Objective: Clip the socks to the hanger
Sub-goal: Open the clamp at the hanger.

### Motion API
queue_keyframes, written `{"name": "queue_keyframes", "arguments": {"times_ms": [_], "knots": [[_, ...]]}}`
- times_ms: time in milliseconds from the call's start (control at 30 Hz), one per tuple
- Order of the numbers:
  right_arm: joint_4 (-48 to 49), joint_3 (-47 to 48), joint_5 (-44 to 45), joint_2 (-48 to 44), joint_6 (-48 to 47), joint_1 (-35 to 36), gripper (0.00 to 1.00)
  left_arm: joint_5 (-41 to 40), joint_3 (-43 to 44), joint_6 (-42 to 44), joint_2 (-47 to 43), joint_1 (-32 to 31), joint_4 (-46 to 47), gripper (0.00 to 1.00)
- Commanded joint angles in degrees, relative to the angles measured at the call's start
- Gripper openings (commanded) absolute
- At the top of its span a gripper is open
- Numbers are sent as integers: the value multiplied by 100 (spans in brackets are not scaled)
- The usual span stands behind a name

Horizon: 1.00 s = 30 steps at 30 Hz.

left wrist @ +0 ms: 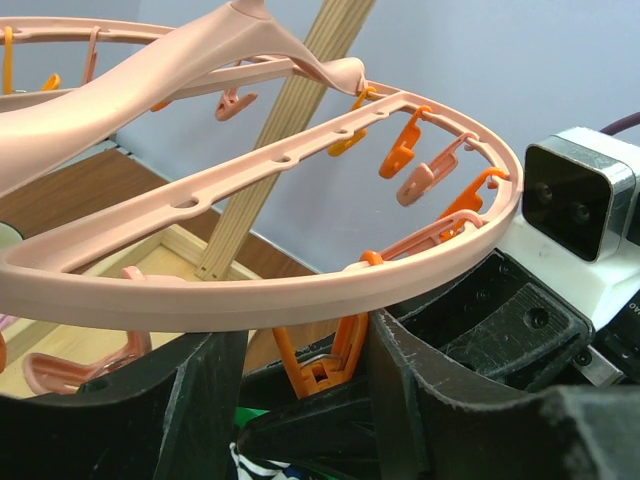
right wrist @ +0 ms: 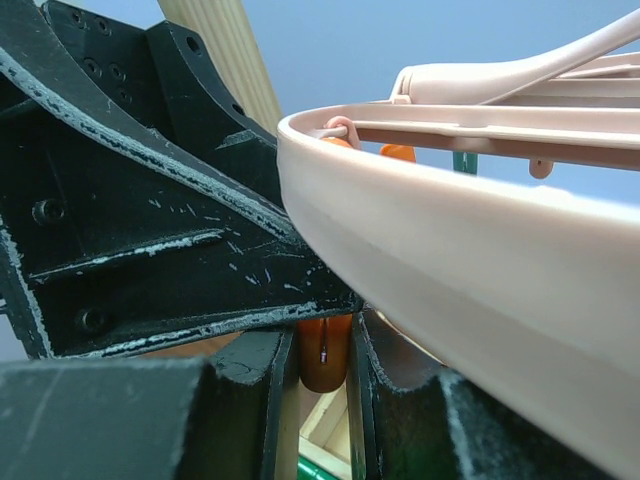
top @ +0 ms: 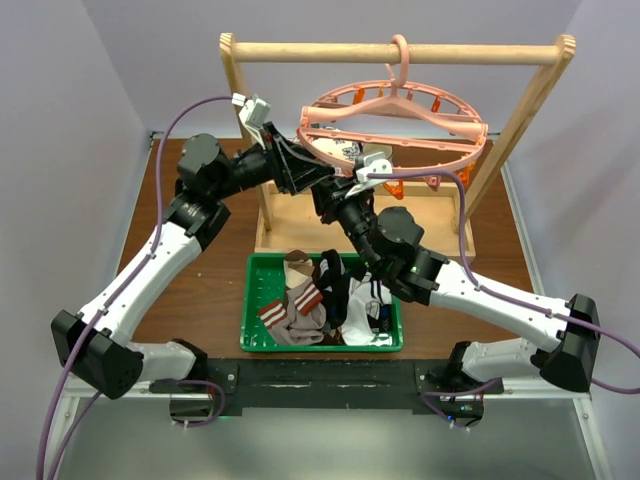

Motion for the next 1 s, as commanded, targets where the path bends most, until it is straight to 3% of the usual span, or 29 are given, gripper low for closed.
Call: {"name": "queue_keyframes", "arguments": {"times_ms": [0, 200, 400, 533, 767, 967], "knots": [[-118, 120, -246, 107, 207, -18, 0, -11, 255, -124, 42, -25, 611, 53], [-118, 111, -229, 125, 225, -26, 0, -2, 317, -150, 69, -7, 629, 40], [-162, 103, -194, 107, 225, -26, 0, 59, 299, -194, 60, 2, 708, 7], [-197, 76, -141, 63, 208, -35, 3, 77, 282, -212, 69, 11, 708, 0], [-706, -82, 141, -506, 225, -26, 61, 77, 185, -63, -10, 55, 612, 0], [-2173, -265, -465, -1253, 505, -26, 67, 68, 176, 263, -2, 63, 410, 0]]}}
